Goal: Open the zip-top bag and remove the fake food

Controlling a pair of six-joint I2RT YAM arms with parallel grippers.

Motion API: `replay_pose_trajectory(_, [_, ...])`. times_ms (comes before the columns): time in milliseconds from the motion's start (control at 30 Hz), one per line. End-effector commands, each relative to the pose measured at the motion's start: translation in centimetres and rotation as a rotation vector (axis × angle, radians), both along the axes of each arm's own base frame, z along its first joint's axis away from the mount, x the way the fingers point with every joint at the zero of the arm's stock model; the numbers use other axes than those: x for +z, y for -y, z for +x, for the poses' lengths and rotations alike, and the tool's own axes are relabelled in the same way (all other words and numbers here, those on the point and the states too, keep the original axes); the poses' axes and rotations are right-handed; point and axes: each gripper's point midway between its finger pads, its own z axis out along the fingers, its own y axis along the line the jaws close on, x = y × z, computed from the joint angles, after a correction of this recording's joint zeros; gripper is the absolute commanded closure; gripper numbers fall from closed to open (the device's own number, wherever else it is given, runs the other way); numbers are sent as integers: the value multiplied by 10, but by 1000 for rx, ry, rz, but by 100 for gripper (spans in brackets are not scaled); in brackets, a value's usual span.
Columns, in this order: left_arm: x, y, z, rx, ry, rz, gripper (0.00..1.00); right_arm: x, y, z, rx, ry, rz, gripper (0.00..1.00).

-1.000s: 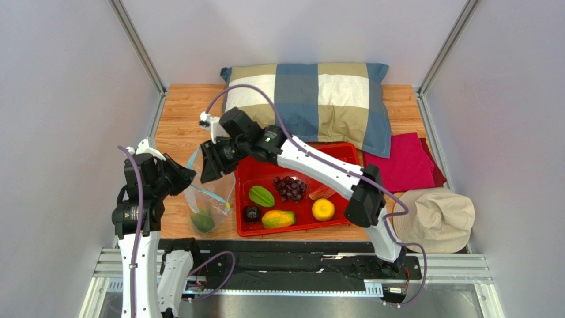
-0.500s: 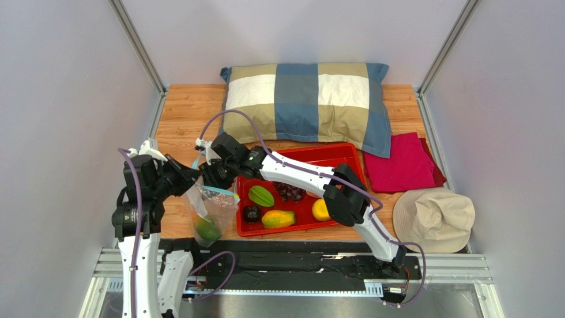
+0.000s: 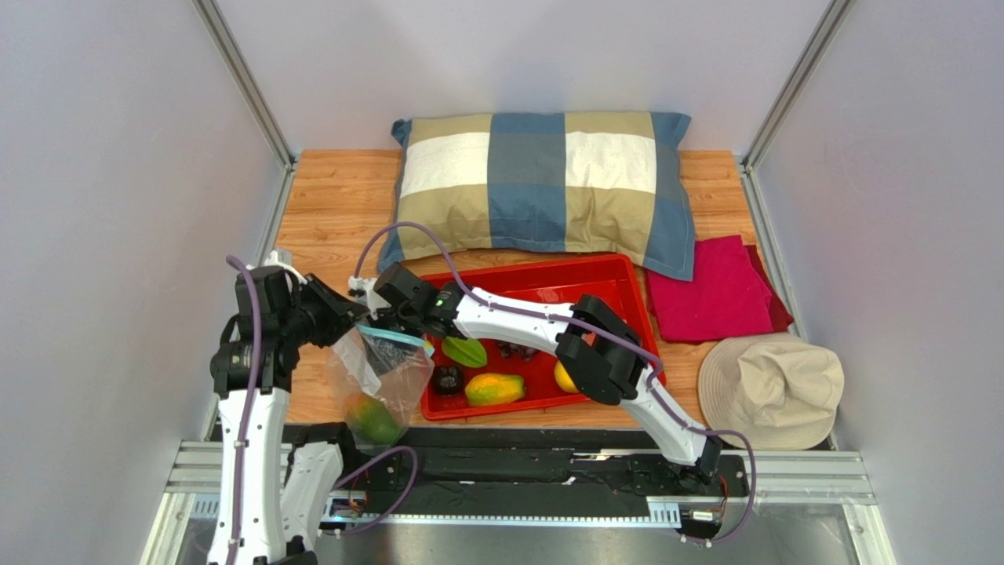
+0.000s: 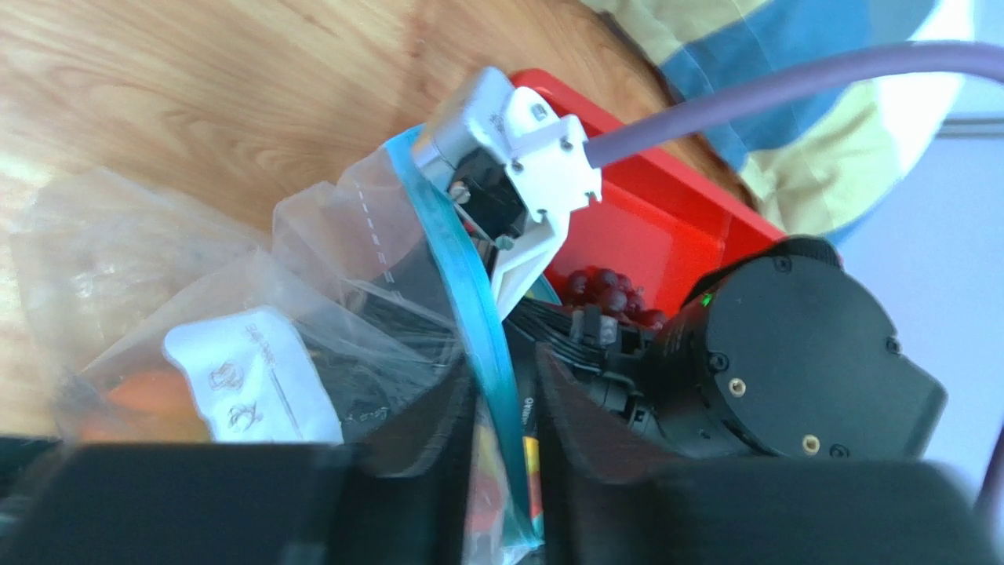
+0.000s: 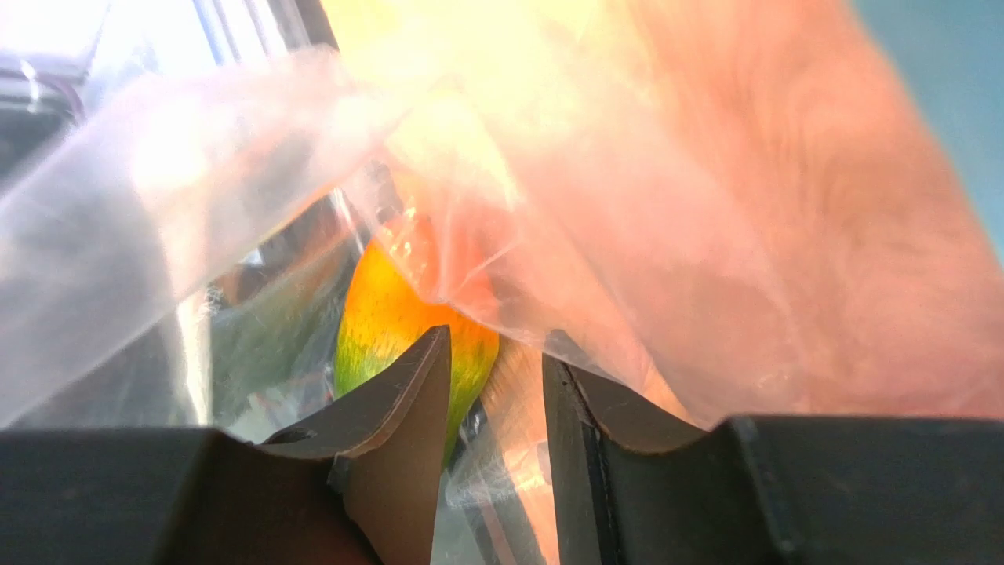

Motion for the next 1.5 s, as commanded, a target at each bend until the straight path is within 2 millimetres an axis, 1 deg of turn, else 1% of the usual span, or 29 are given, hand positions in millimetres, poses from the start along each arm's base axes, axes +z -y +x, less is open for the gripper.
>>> replay_pose_trajectory(0, [24,-22,0,93,-36,92,59,24,-20,30,-33,36,85,62])
replay_pose_trajectory(33, [34,-26,-4,112,-27,106,57,21,-22,37,-55,21,82,62])
replay_pose_trajectory(100, [33,-33,-21,161,-73,131,53,22,-24,55,-96,11,97,62])
replay_pose_trajectory(133, [36,-34,-26,176,-74,137,53,33,-30,63,-112,15,128,61])
replay_pose_trajectory(167, [34,-36,-33,220,-93,120,53,23,-29,74,-132,8,116,61])
replay_pose_trajectory(200, [25,-42,-48,275,-146,131,54,24,-31,80,-144,14,124,61])
replay_pose_trajectory(233, [16,-44,-56,309,-189,120,55,29,-32,89,-158,23,139,61])
replay_pose_trajectory(300, [-1,-40,-69,364,-261,66,62,26,-31,105,-195,26,138,60])
replay_pose_trajectory(333, [-18,-38,-73,370,-311,52,64,26,-30,111,-204,25,141,60])
replay_pose_trajectory(367, [-28,-34,-74,396,-346,12,67,32,-29,120,-220,30,154,60])
replay_pose_trajectory(400, [-36,-30,-74,399,-379,-20,68,32,-27,121,-213,20,157,60])
replay_pose_trajectory(433, [-56,-26,-78,405,-447,-41,69,34,-26,123,-213,17,161,60])
replay_pose_trajectory(533, [-86,-27,-77,449,-554,-53,68,40,-20,117,-167,-3,166,59])
replay_pose_trajectory(633, [-106,-35,-75,520,-631,-35,67,44,-14,100,-99,-45,170,56])
replay_pose_trajectory(667, [-109,-36,-63,535,-598,-50,67,44,-13,94,-73,-64,176,54])
replay_pose_trajectory(700, [-116,-32,-58,521,-621,-70,68,40,-10,89,-64,-79,167,52])
replay_pose_trajectory(767, [-131,-33,-57,545,-670,-74,68,44,-8,81,-31,-97,180,52])
replay_pose_trajectory(800, [-142,-36,-59,560,-721,-51,68,39,-6,77,-22,-111,171,51])
replay_pose_trajectory(867, [-150,-37,-56,558,-742,-43,69,42,-7,66,27,-117,186,50])
replay_pose_trajectory(967, [-162,-50,-51,595,-756,16,69,40,-5,54,73,-122,186,48])
replay_pose_trajectory(1000, [-170,-53,-54,614,-783,24,69,39,-6,50,81,-125,185,46])
replay_pose_trajectory(1067, [-178,-51,-43,600,-766,-10,70,33,-7,44,95,-126,181,44])
replay_pose_trajectory(1100, [-185,-48,-45,586,-799,-19,71,30,-7,44,92,-125,175,41])
replay_pose_trajectory(1233, [-191,-49,-42,538,-832,7,75,13,-9,45,96,-130,163,34])
replay_pose_trajectory(1267, [-190,-48,-42,523,-833,6,78,14,-11,44,109,-132,170,33])
replay_pose_trajectory(1300, [-184,-49,-39,511,-812,11,78,8,-11,47,103,-137,163,33])
replay_pose_trajectory(1367, [-176,-50,-43,521,-802,21,79,5,-13,51,97,-123,166,31])
replay_pose_trajectory(1433, [-157,-63,-39,542,-711,79,78,3,-17,52,104,-128,174,29])
replay_pose_trajectory(1467, [-151,-67,-46,555,-718,106,77,3,-17,53,107,-131,178,29])
